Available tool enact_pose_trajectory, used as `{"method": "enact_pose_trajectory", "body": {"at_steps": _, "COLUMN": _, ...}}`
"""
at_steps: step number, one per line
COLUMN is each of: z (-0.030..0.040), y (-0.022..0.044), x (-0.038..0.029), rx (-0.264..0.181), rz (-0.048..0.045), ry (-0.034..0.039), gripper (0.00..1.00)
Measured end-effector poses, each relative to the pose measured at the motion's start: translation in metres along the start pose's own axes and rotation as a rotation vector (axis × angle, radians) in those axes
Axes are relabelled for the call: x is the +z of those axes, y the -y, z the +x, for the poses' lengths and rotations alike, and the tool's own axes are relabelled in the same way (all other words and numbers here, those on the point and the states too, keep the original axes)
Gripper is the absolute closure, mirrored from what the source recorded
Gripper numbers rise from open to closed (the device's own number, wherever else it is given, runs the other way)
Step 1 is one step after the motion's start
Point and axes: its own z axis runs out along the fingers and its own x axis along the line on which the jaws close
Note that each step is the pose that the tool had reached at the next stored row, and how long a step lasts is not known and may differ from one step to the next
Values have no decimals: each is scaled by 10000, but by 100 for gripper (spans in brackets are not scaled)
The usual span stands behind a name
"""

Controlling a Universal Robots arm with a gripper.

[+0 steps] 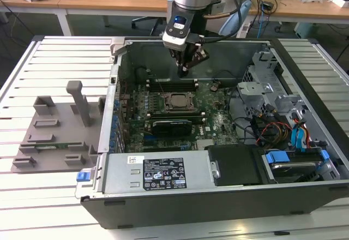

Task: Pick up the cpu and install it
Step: 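Install the first cpu locking lever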

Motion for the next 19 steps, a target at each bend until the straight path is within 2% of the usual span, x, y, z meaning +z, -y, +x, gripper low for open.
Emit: {"method": "enact_pose_trajectory", "body": {"at_steps": 19, "z": 0, "y": 0, "x": 0, "rx": -1791, "rz": -49, "ry": 79, "gripper": 89}}
